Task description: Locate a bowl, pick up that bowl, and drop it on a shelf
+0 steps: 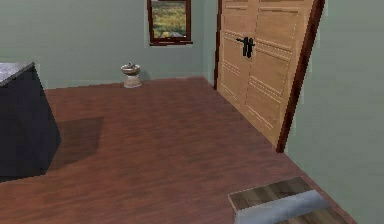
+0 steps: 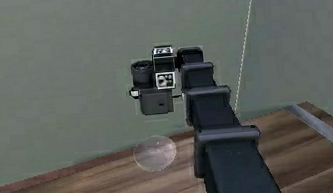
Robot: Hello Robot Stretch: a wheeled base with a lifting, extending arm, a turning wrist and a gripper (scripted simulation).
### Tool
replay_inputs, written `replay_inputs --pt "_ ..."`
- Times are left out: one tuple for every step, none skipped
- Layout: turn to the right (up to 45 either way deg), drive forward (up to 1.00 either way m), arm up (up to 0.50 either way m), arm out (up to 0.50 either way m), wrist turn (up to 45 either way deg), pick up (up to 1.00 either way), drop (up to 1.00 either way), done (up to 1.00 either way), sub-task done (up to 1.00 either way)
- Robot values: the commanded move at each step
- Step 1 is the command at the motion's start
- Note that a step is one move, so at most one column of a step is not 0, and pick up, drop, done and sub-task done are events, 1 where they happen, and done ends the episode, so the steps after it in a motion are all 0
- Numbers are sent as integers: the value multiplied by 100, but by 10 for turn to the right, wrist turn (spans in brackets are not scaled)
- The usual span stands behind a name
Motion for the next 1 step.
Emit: replay_inputs --pt "0 0 0 -8 0 0 0 0 0"
